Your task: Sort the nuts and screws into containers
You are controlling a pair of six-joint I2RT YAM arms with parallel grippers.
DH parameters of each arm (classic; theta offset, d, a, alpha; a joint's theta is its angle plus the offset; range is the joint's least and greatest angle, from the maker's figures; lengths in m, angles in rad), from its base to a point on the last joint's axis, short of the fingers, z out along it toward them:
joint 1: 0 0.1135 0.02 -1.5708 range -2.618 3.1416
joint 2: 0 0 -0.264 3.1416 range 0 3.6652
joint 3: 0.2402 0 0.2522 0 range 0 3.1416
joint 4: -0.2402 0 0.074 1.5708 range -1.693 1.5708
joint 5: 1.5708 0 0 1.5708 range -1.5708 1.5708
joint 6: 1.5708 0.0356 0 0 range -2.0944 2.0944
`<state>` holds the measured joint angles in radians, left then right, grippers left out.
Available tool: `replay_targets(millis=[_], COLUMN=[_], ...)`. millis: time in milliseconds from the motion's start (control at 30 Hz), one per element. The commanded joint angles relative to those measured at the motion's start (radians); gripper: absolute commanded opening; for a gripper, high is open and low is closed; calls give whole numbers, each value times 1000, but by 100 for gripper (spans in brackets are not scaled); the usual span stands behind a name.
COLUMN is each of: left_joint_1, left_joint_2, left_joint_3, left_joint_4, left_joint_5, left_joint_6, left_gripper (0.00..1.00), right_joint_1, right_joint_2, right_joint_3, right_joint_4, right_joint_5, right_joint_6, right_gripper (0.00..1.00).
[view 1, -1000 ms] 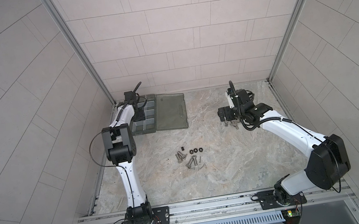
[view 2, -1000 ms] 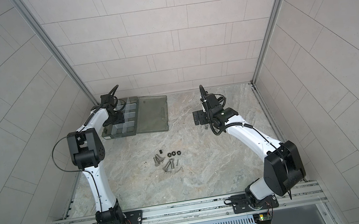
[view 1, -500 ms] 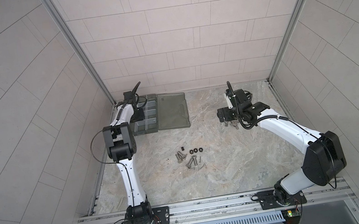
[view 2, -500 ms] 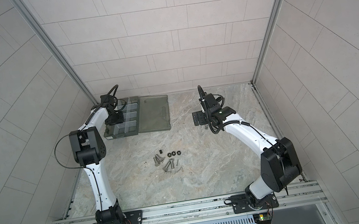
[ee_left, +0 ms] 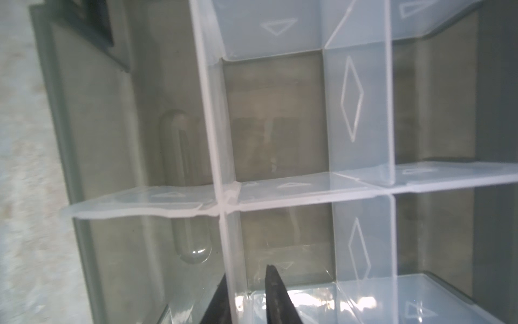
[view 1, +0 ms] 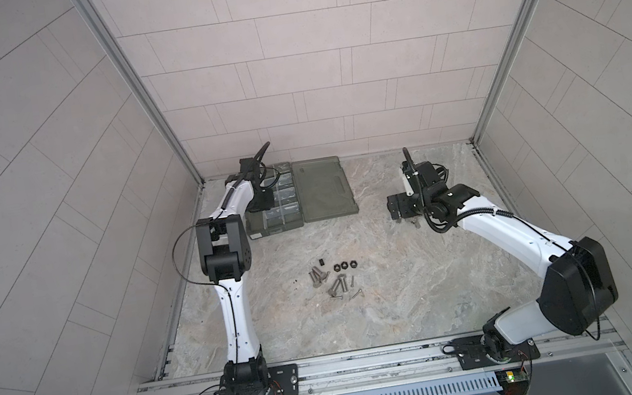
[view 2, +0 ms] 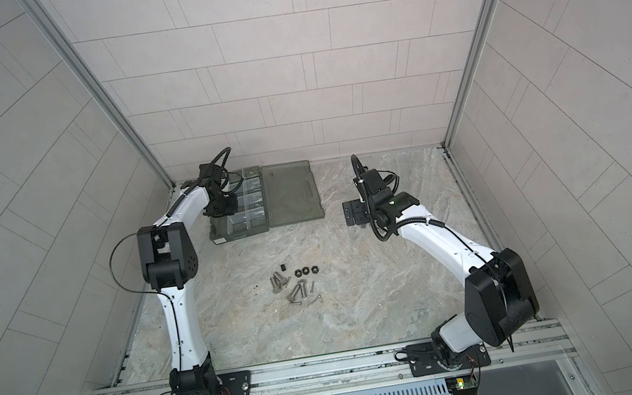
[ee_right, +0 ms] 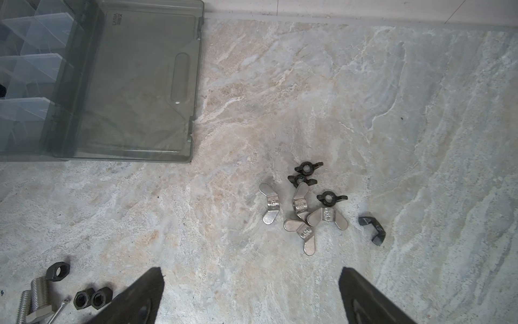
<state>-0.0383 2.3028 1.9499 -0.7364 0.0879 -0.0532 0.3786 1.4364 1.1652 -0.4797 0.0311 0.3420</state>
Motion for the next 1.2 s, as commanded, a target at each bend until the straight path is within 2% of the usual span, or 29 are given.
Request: replay_targets(millis=[0,67,233,400,567,867,1033,1100,1167], left_joint_1=[-45,-65,-111,-166,-217,-240,-240,-241,-241], left_joint_2=[36,38,37,35,37,65,70,63,49], left_joint_3=[37,41,40,38,36,43,36,21,-2], left_joint_4=[-52,-58,-67,-77,-79,-124,-161,-169,-162], left_joint_5=[19,21,34,51,49,17,-2,-5,7], left_joint_6=[-5,-9,-19,-9,16,-19,-54,-70,-76], left_gripper=[22,22,19,15,11,15,15,14,15], right_joint_1=[-3,-4,-10,-73,-87,-103,-154,-191,-220], right_joint_2=[-48,-60,-105,-130,-126,-144,-111,-83,-61], right_joint_3=[-25,-39,-80,-120,-119,-126,-133,-128,-119], right_joint_4=[-25,-29,-43,-49,-77,-93,-87,-88,-102], right_joint_5=[31,39,199,126,101,105,22,-26,-37], right_joint_6=[11,7,25,55,57,40,51,86,124], right_gripper=[99,99,99,99,99,99,99,90,86])
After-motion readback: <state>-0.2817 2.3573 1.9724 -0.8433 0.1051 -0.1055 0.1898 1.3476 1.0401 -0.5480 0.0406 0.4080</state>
